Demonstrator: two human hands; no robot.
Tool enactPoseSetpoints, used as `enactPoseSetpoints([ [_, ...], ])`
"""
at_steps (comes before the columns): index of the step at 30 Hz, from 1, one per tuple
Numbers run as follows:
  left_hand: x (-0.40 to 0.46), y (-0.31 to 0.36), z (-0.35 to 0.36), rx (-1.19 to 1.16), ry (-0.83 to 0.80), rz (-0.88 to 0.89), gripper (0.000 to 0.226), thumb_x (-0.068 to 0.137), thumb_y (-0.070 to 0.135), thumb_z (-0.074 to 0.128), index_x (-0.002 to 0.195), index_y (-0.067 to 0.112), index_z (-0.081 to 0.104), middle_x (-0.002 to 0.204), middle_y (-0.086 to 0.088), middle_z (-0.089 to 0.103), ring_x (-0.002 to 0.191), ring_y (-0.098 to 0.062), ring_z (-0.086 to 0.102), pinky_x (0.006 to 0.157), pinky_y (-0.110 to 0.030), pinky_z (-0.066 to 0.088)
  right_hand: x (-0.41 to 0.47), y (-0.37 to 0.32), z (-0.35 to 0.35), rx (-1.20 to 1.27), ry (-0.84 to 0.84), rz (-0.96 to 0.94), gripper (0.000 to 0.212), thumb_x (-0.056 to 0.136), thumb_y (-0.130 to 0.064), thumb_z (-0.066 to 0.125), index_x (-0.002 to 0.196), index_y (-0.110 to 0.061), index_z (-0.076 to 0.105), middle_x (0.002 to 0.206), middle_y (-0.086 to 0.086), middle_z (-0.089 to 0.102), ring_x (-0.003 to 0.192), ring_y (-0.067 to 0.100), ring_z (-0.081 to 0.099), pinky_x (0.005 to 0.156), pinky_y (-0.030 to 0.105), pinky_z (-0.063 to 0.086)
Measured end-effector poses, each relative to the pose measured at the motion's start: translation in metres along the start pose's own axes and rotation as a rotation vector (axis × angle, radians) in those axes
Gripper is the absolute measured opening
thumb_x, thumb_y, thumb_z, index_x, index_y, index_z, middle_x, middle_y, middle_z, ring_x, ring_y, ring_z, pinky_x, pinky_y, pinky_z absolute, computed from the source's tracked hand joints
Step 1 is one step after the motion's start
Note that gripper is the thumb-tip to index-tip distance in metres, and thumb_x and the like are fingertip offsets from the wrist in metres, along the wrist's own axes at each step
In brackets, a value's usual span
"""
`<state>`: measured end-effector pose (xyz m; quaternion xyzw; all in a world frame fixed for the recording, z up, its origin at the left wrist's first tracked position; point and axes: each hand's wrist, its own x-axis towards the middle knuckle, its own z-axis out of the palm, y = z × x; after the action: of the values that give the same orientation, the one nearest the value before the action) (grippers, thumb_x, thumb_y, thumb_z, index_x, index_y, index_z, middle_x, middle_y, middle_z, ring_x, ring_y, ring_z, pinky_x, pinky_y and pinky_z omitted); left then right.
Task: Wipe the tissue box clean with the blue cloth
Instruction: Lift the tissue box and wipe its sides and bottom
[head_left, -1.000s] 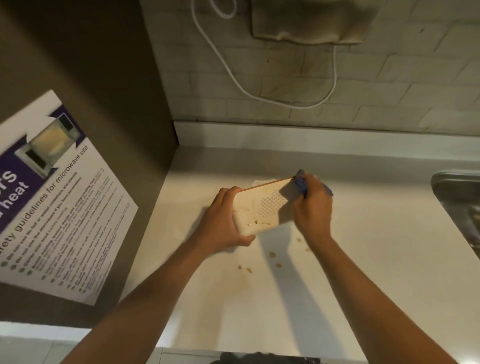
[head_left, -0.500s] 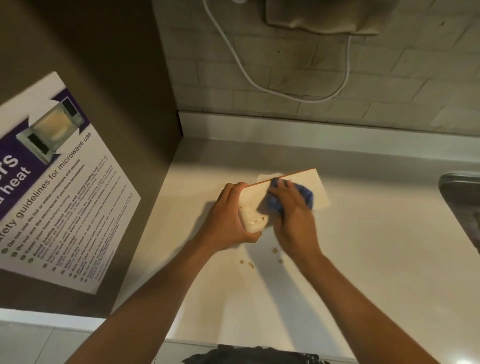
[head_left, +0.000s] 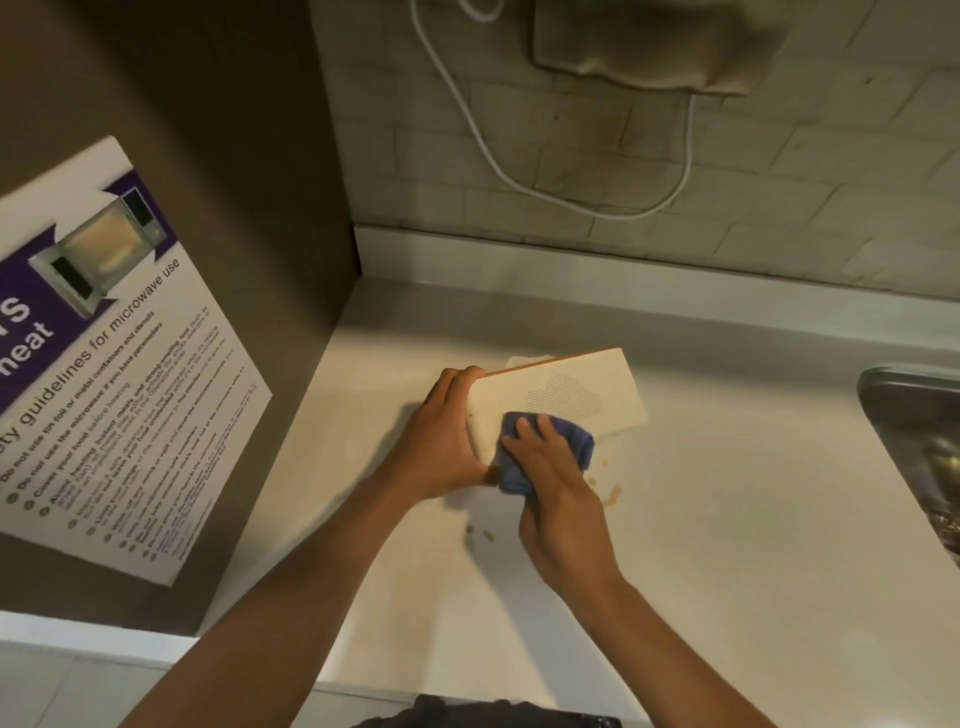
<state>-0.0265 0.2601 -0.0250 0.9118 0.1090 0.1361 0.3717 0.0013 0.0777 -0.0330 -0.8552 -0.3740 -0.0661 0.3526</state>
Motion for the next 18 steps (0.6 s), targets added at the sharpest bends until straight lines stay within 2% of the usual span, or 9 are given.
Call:
enactPoseSetpoints([
  [2, 0.000, 0.000, -0.002, -0.002, 0.005, 0.013, 0.107, 0.053, 0.046, 0.093, 0.141, 0.030, 0.034, 0.132, 0.011, 0.041, 0.113, -0.012, 0.052, 0.085, -0.028, 0.052, -0.009, 0.011, -0.012, -0.015, -0.024, -0.046, 0.060, 0.080, 0.004, 0.041, 0.136, -0.013, 0.053, 0.147, -0.003, 0.040, 0.140, 0.009, 0.027, 0.105, 0.018, 0.034],
  [3, 0.000, 0.000, -0.003, 0.006, 0.012, 0.020, 0.106, 0.053, 0.045, 0.093, 0.140, 0.030, 0.034, 0.131, 0.012, 0.040, 0.111, -0.010, 0.051, 0.082, -0.025, 0.050, -0.007, 0.021, -0.023, -0.035, 0.001, -0.045, 0.059, 0.079, 0.005, 0.041, 0.135, -0.012, 0.054, 0.146, 0.000, 0.043, 0.138, 0.012, 0.033, 0.101, 0.022, 0.039],
  [6, -0.001, -0.001, -0.002, 0.021, 0.010, 0.006, 0.106, 0.052, 0.045, 0.093, 0.139, 0.032, 0.033, 0.131, 0.015, 0.037, 0.106, -0.003, 0.045, 0.076, -0.016, 0.042, 0.020, 0.054, -0.049, -0.074, 0.080, 0.157, 0.049, 0.086, 0.010, 0.054, 0.130, -0.011, 0.058, 0.136, 0.010, 0.054, 0.119, 0.034, 0.056, 0.089, 0.031, 0.047],
  [7, -0.001, -0.001, -0.001, 0.020, 0.011, -0.004, 0.107, 0.053, 0.045, 0.093, 0.139, 0.032, 0.032, 0.131, 0.015, 0.037, 0.107, -0.004, 0.045, 0.078, -0.017, 0.043, 0.031, 0.057, -0.050, -0.084, 0.089, 0.210, 0.047, 0.087, 0.008, 0.055, 0.129, -0.012, 0.059, 0.134, 0.011, 0.055, 0.117, 0.036, 0.057, 0.090, 0.034, 0.049],
  [9, -0.001, 0.000, -0.001, 0.012, 0.014, -0.017, 0.109, 0.052, 0.046, 0.094, 0.140, 0.032, 0.030, 0.132, 0.013, 0.037, 0.111, -0.008, 0.047, 0.081, -0.023, 0.050, 0.042, 0.038, -0.038, -0.088, 0.086, 0.171, 0.046, 0.086, 0.009, 0.053, 0.126, -0.012, 0.060, 0.134, 0.010, 0.054, 0.123, 0.033, 0.051, 0.090, 0.041, 0.051],
  [10, -0.001, 0.000, 0.000, 0.000, 0.018, -0.017, 0.110, 0.053, 0.047, 0.094, 0.141, 0.032, 0.029, 0.133, 0.011, 0.038, 0.112, -0.009, 0.048, 0.083, -0.026, 0.053, 0.040, 0.023, -0.027, -0.070, 0.078, 0.108, 0.048, 0.084, 0.011, 0.051, 0.126, -0.011, 0.060, 0.135, 0.009, 0.054, 0.126, 0.030, 0.049, 0.091, 0.040, 0.050],
  [13, -0.002, 0.001, 0.001, -0.045, 0.022, -0.010, 0.106, 0.061, 0.048, 0.093, 0.144, 0.026, 0.032, 0.139, 0.005, 0.042, 0.115, -0.010, 0.049, 0.092, -0.028, 0.052, 0.014, -0.009, -0.002, -0.022, -0.003, -0.045, 0.054, 0.079, 0.008, 0.049, 0.130, -0.007, 0.058, 0.137, 0.010, 0.054, 0.130, 0.018, 0.043, 0.105, 0.024, 0.037],
  [16, -0.004, 0.000, 0.002, -0.007, 0.015, 0.016, 0.111, 0.055, 0.048, 0.095, 0.143, 0.028, 0.031, 0.138, 0.008, 0.040, 0.115, -0.010, 0.049, 0.089, -0.027, 0.054, 0.011, 0.010, -0.019, -0.049, -0.046, -0.101, 0.058, 0.077, 0.006, 0.048, 0.133, -0.008, 0.055, 0.140, 0.010, 0.051, 0.132, 0.024, 0.043, 0.096, 0.033, 0.043],
  [18, -0.005, 0.000, 0.002, 0.005, 0.026, 0.022, 0.112, 0.051, 0.046, 0.095, 0.141, 0.029, 0.031, 0.134, 0.012, 0.038, 0.112, -0.009, 0.049, 0.083, -0.024, 0.052, 0.033, 0.035, -0.037, -0.082, 0.016, 0.019, 0.050, 0.084, 0.003, 0.048, 0.132, -0.011, 0.056, 0.138, 0.009, 0.054, 0.125, 0.033, 0.051, 0.088, 0.037, 0.050],
])
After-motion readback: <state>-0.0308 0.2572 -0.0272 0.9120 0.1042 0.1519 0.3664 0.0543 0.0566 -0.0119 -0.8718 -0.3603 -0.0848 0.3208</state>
